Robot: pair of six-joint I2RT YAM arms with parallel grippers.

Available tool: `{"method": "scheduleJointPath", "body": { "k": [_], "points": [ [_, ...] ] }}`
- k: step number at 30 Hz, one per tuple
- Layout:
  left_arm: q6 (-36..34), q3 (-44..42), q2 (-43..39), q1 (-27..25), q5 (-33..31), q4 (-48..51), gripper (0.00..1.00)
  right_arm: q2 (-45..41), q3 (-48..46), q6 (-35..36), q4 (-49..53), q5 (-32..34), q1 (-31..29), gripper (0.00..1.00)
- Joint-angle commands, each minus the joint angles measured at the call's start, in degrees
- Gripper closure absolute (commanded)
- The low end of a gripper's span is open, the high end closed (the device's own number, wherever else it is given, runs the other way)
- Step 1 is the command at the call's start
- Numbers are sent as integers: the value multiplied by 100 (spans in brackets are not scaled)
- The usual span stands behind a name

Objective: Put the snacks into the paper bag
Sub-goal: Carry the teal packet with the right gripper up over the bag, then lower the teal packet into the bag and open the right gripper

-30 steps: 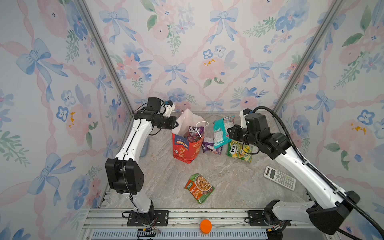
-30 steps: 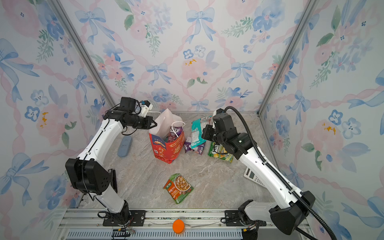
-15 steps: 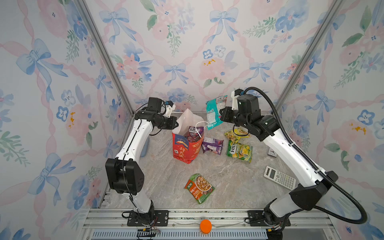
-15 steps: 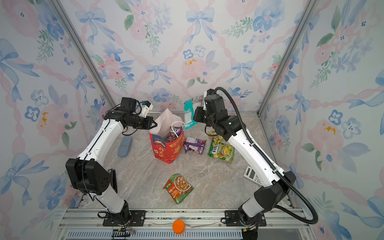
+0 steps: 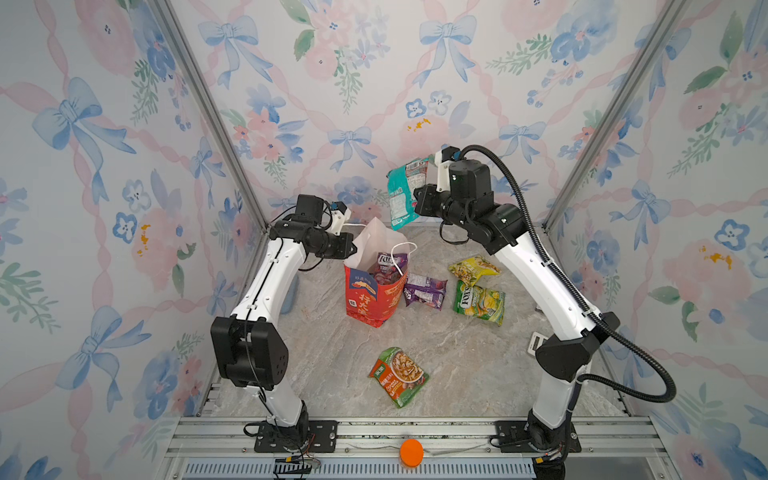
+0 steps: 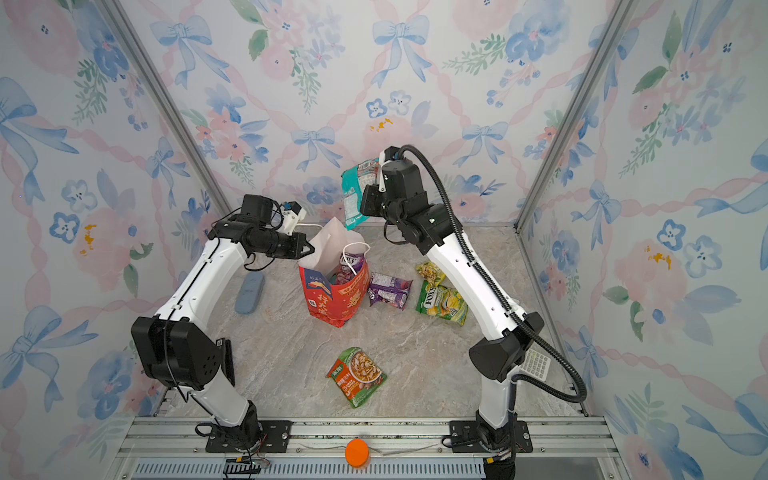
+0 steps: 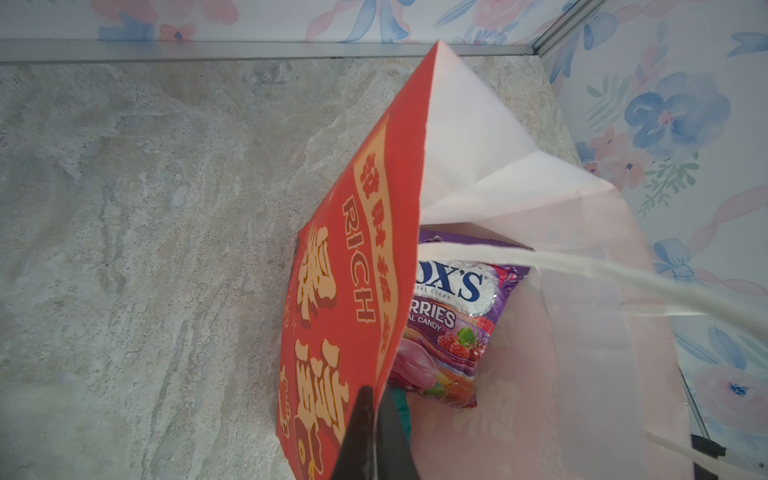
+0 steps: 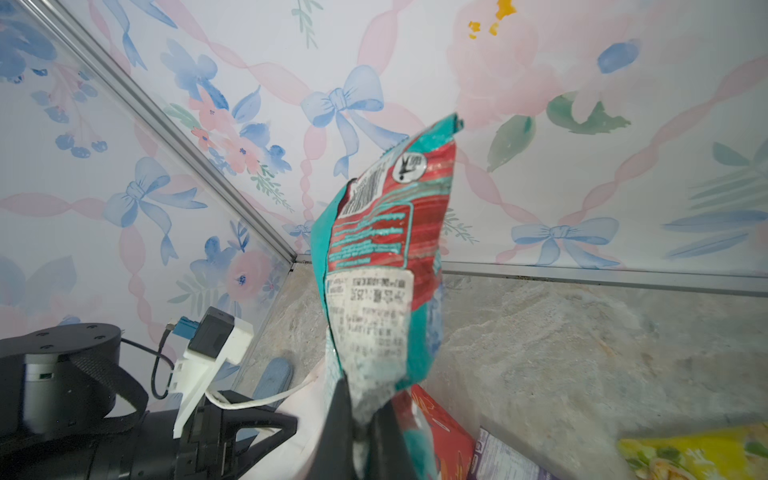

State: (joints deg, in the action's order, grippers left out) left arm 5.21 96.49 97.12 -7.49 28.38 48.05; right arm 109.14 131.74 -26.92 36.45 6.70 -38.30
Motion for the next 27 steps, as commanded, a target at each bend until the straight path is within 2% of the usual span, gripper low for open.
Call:
{"method": "scheduleJointPath", "body": {
  "k": [1,5,10,27],
  "points": [
    [-10,-138,7,-14,-61,170,100,299,535,139,166,24,-256,100],
    [-20,-145,9,-15,-52,170,100,438,553,73,127,75,-459,100],
    [-15,-147,11,-12,-52,169,100,288,139,30,-90,162,-605,100],
    [-5,-148,-17,0,-52,170,100,-897,-1943,-352,-976,578,-745,100]
  ]
}}
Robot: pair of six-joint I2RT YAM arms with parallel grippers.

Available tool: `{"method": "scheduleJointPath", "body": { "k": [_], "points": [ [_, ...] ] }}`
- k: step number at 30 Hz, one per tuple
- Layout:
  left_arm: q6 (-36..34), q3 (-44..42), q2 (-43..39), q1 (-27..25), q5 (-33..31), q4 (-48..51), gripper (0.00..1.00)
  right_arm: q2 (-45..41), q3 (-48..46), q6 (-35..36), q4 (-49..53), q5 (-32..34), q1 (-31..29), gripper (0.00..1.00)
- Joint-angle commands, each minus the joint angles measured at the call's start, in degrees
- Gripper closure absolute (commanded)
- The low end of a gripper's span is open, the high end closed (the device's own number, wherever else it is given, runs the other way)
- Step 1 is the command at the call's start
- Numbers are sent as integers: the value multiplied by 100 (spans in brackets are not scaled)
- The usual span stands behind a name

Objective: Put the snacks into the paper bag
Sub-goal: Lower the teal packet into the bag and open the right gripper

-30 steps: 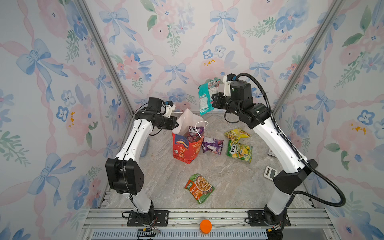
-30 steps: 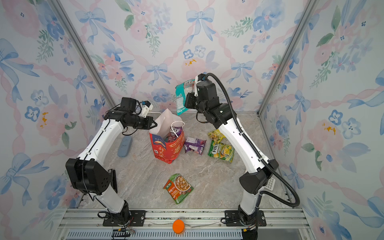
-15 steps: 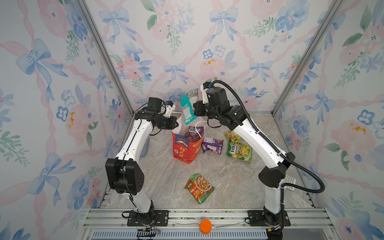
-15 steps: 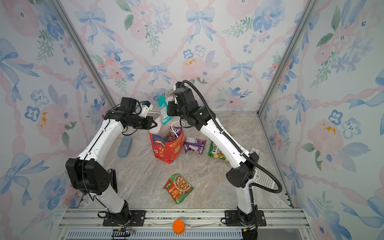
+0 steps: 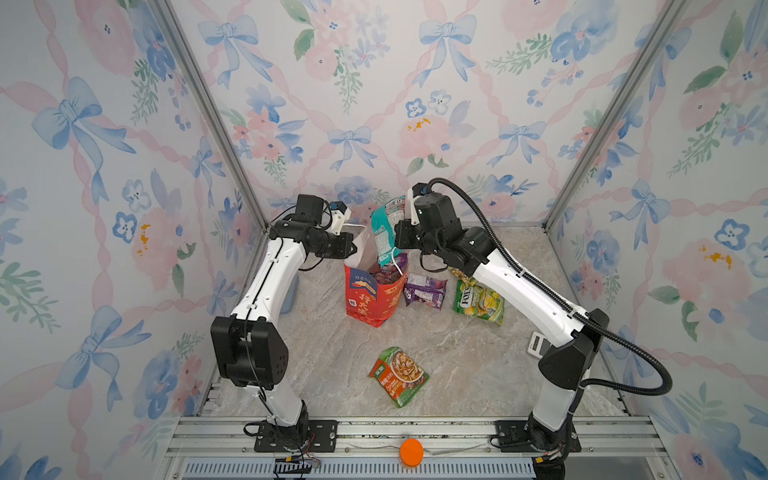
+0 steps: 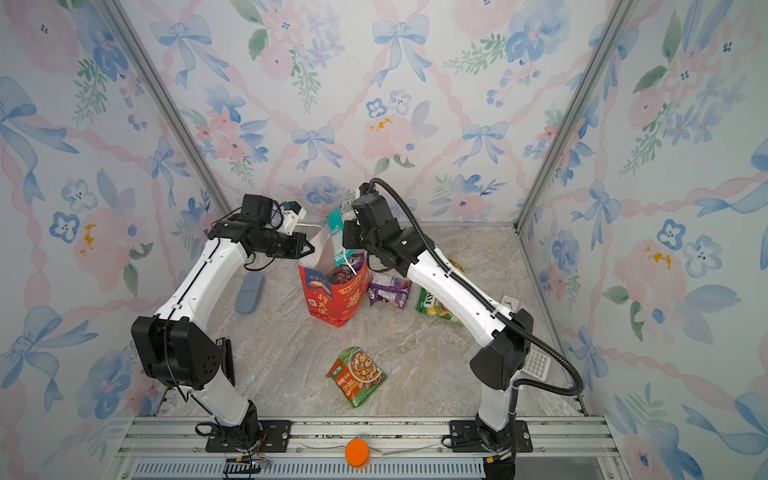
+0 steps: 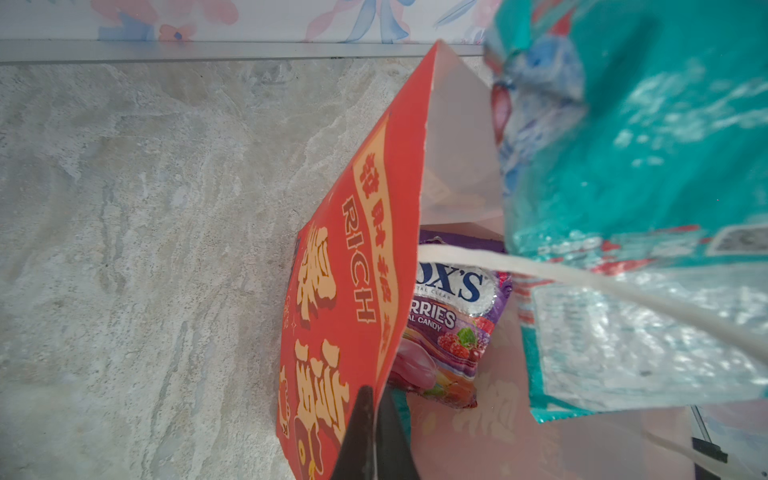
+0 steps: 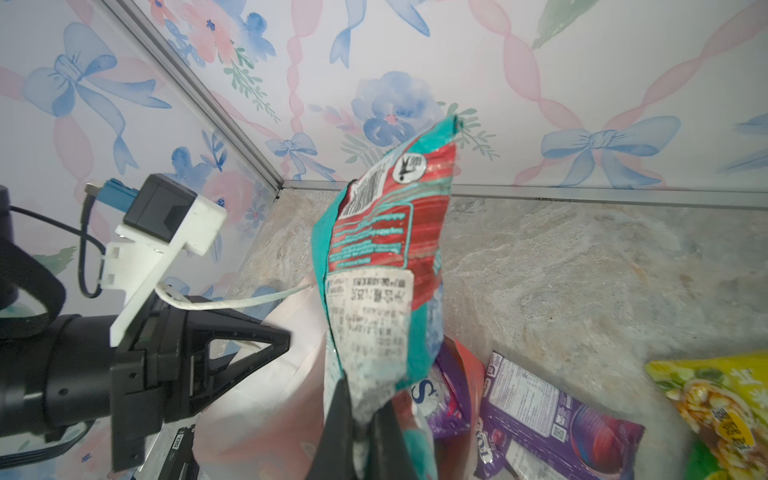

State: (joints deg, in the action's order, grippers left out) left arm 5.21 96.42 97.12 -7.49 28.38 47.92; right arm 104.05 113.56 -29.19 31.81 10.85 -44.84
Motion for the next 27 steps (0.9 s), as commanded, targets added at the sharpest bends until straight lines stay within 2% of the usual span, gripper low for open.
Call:
{"method": "scheduleJointPath", "body": {
  "k": [1,11,27],
  "points": [
    [-8,-140,-9,-3,-52,182,100,-424,-204,-154,-526,163,-102,100],
    [-7,-147,2,2,-52,183,100,-720,-836,-426,-674,206,-284,100],
    [-11,-148,-24,6,-43,182,100,-871,-1731,-1423,-1231,142,-483,100]
  ]
}}
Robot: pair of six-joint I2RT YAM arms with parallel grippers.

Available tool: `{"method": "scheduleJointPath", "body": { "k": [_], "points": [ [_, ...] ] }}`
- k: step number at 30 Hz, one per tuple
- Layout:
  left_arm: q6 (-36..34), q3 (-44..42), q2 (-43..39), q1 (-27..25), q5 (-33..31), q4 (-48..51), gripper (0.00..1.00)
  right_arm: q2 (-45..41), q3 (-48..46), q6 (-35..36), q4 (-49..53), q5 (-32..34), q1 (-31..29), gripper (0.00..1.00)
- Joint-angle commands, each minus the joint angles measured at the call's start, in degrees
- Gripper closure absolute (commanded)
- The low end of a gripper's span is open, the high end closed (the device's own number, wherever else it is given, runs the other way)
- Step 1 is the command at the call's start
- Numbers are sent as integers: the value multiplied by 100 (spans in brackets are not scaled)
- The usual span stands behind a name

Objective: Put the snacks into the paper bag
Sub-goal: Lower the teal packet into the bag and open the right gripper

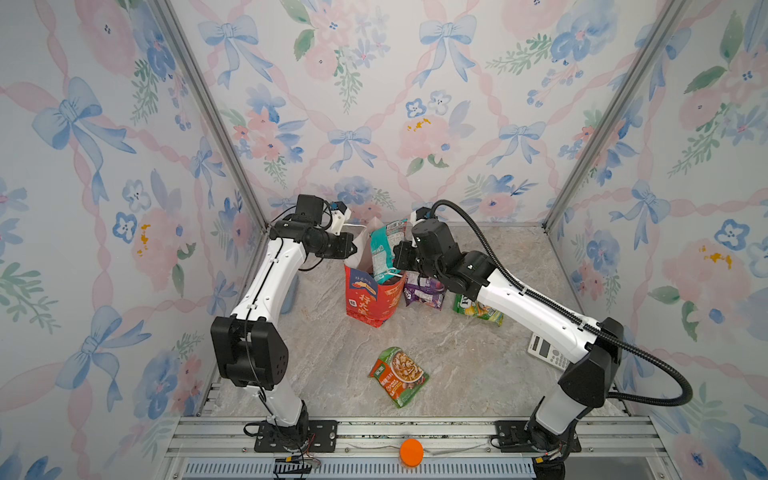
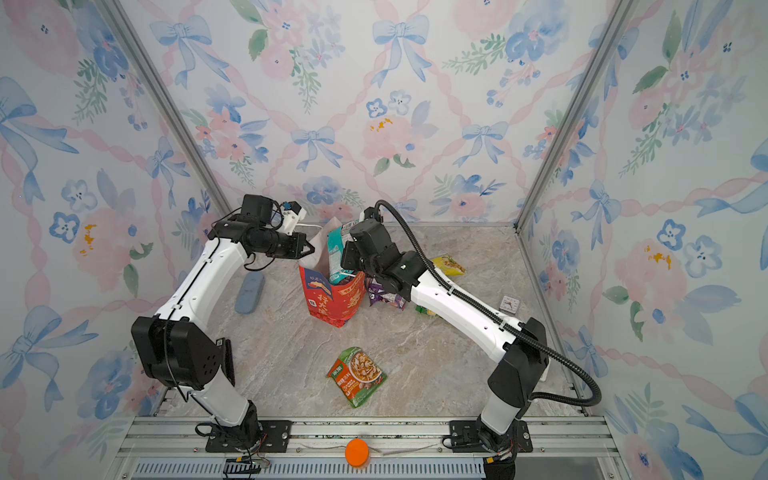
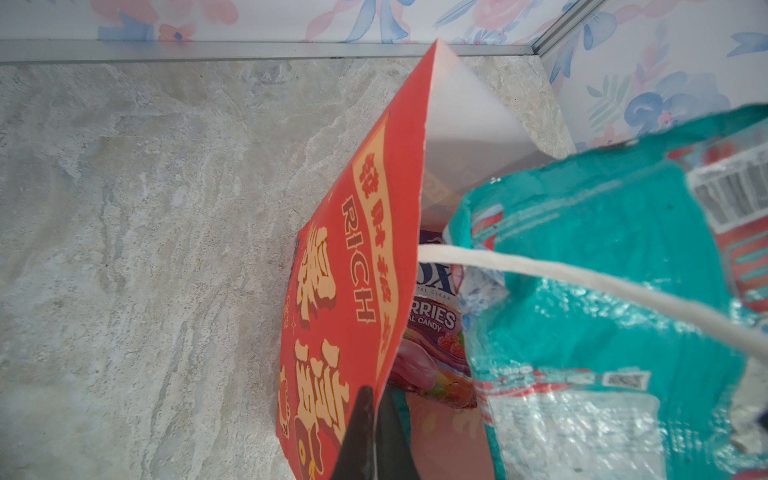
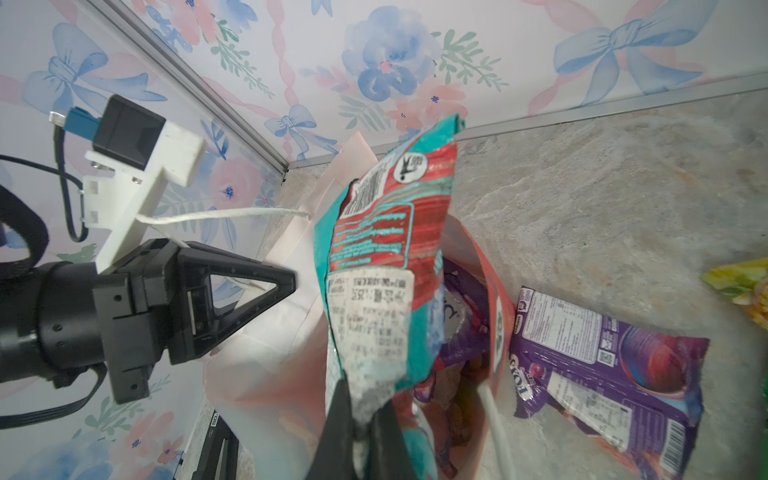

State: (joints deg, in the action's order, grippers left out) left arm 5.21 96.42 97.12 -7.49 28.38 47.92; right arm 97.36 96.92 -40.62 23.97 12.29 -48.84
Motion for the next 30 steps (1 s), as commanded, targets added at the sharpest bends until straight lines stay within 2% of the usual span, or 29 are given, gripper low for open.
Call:
{"method": "scheduleJointPath", "body": {
  "k": [1,24,25,26,28,29,30],
  "points": [
    [-11,-150,-17,2,-43,182,100,-191,-97,-321,-471,-21,-82,100],
    [-19,-150,-36,27,-34,184,100,202,-148,-803,-876,-346,-52,99],
    [-12,-147,-37,28,-26,183,100,188,-154,-786,-889,-350,-50,94],
    [-16,-150,-36,37,-26,182,100,156,-150,-745,-892,-344,-39,83],
    [-17,-144,-38,42,-26,183,100,87,-132,-628,-888,-297,-47,44],
    [-20,-149,-35,52,-22,182,100,50,-96,-559,-828,-231,-40,28],
    [-15,-149,-36,48,-17,183,100,9,-49,-470,-753,-164,-39,18]
  ]
}}
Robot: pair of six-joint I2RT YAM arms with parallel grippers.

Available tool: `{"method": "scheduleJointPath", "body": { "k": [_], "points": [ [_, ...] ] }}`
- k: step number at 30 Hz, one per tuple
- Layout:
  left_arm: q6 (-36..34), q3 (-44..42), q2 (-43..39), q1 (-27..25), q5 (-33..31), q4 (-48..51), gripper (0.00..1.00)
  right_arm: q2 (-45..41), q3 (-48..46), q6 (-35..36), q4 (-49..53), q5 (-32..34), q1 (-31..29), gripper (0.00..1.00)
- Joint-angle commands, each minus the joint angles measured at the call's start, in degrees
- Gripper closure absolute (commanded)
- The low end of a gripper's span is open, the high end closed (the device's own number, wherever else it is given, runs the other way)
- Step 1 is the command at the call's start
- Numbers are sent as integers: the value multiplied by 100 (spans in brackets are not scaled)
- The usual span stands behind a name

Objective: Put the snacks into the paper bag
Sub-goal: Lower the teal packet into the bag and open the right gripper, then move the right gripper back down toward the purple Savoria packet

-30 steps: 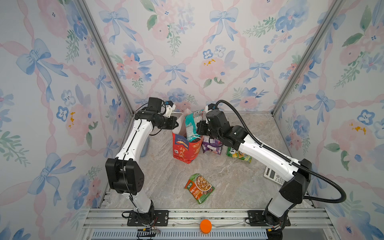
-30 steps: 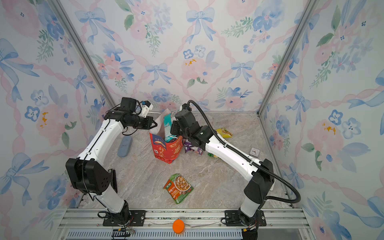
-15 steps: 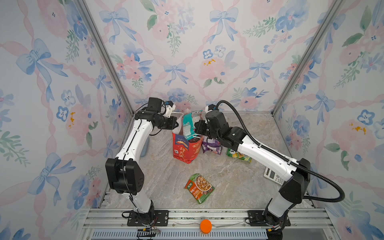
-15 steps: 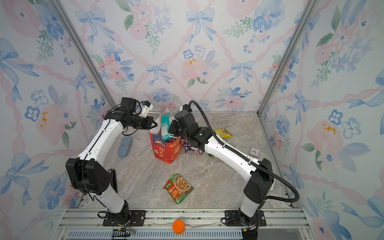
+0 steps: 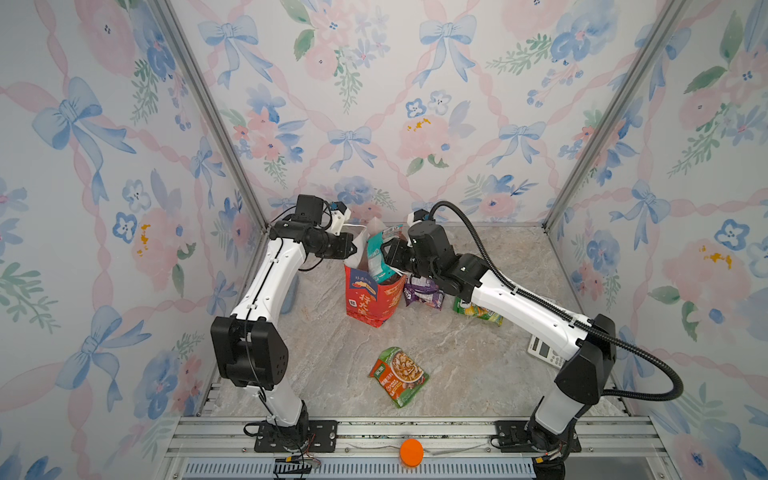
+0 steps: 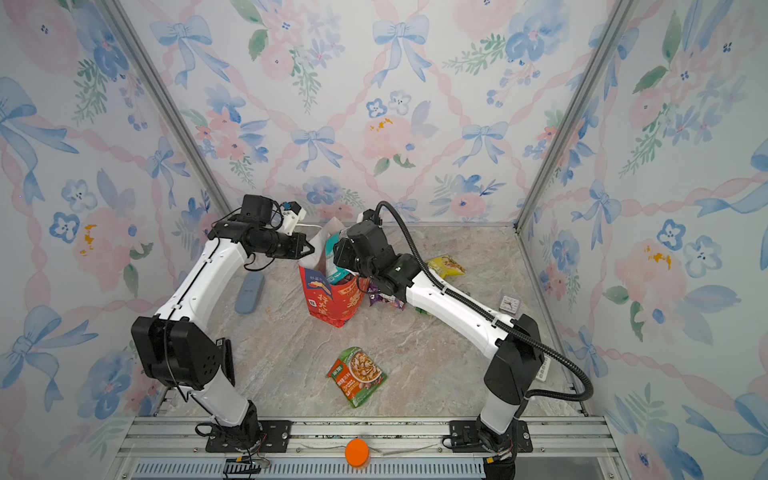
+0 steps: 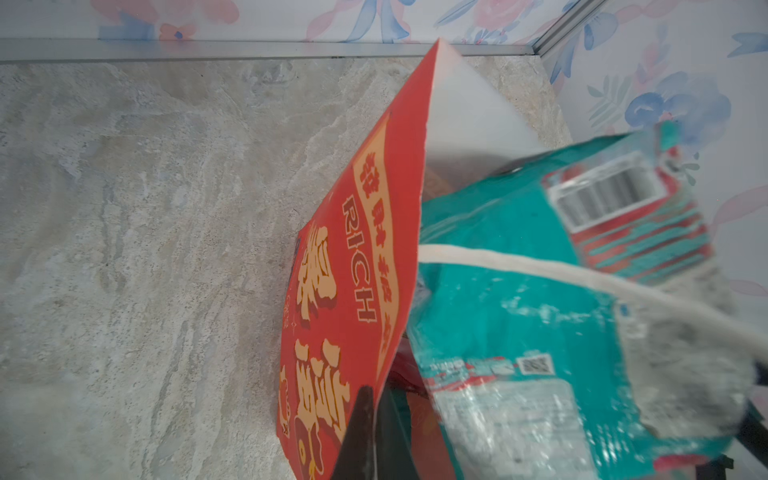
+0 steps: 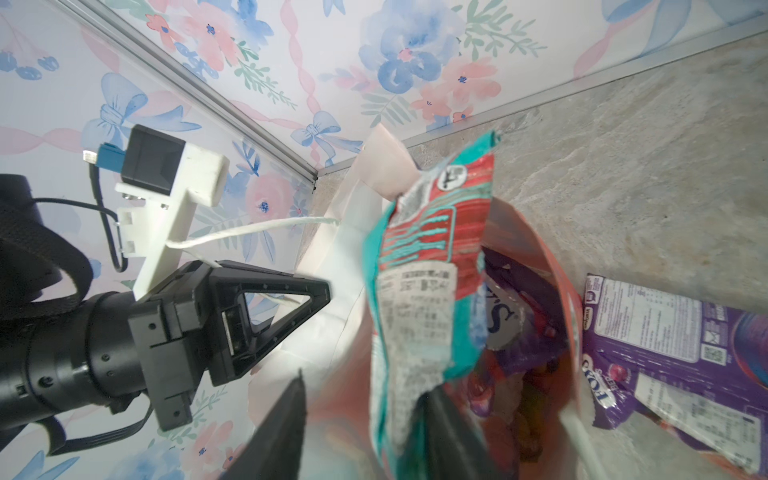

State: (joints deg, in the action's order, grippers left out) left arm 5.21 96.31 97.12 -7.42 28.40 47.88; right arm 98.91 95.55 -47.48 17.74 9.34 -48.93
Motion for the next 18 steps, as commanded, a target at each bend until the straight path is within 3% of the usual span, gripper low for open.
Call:
{"method": "scheduleJointPath", "body": {
  "k": [1,3,18],
  "points": [
    [-20,-136,-43,39,-19,188,100,-187,125,290,-85,197,-35,11],
    [-20,-138,-40,40,-19,192,100,-293,157,469,-36,301,-36,2],
    [-21,-142,-23,48,-28,187,100,-1194,-180,1110,341,502,337,3]
  ]
}}
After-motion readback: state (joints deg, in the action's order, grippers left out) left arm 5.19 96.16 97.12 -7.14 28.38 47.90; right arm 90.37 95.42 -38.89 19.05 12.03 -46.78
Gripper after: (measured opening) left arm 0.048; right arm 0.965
